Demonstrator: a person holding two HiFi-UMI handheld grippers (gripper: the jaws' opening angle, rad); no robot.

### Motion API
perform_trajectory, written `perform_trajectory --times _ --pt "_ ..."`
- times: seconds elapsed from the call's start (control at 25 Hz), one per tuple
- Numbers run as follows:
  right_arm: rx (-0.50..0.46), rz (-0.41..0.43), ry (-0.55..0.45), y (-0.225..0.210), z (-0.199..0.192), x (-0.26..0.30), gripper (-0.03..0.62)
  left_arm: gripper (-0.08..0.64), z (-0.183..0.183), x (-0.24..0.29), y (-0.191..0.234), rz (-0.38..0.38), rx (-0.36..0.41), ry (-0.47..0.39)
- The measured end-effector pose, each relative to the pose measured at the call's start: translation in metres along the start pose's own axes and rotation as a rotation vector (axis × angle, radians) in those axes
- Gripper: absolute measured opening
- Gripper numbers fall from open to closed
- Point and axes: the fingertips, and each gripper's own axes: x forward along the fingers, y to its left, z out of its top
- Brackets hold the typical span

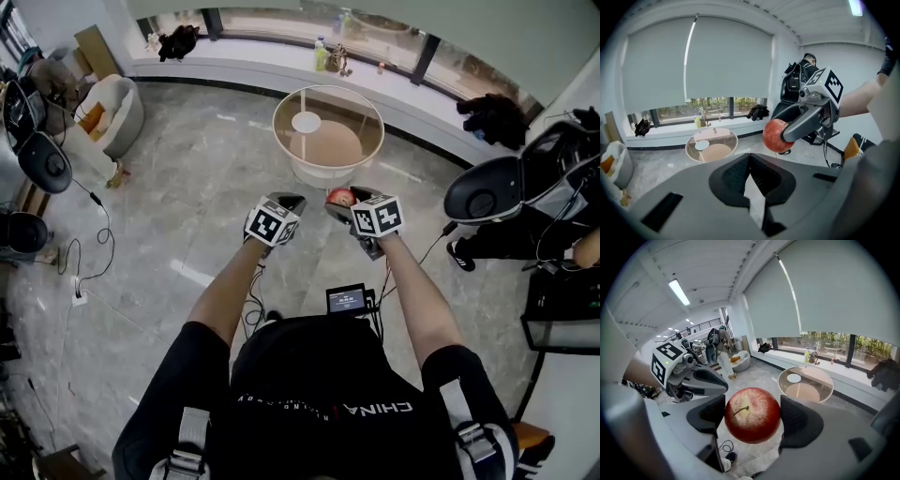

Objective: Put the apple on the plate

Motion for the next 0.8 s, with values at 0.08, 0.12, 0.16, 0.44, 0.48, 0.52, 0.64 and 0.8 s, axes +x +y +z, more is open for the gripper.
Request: perform_trajectory --times 0.08,0.12,0.16,0.44,0.48,0.52,0.64,0.8 --pt "0.003 0.002 0.002 -0.001 0.0 0.0 0.365 0.017 0.001 0.001 0.002 0.0 -0.014 -0.009" --pt "0.004 0.004 0.003 -0.002 -0.001 0.0 0.365 0.017 0.002 0.001 0.003 0.0 -0.019 -0.009" --pt "0.005 0.005 0.005 -0.002 -0.002 0.0 0.365 0.017 0.001 0.001 0.003 -0.001 -0.02 -0.008" --pt "0.026 0.015 0.004 -0.006 -0.011 0.002 0.365 0.017 0.0 0.004 -0.003 -0.016 -0.004 -0.005" --pt "0.025 0.015 0.004 -0.007 -0.012 0.003 0.365 0.017 -0.001 0.006 -0.003 -0.013 0.002 -0.001" --pt "0.023 0.014 0.006 -0.008 -0.013 0.003 0.365 0.017 -0.002 0.008 -0.003 -0.01 0.006 0.003" --pt "0.024 0.012 0.012 -0.012 -0.016 0.001 0.365 0.017 -0.004 0.013 -0.002 0.004 0.005 0.017" --pt "0.028 0.025 0.004 -0.022 -0.018 -0.005 0.365 0.017 -0.001 0.024 -0.006 -0.003 -0.011 0.033"
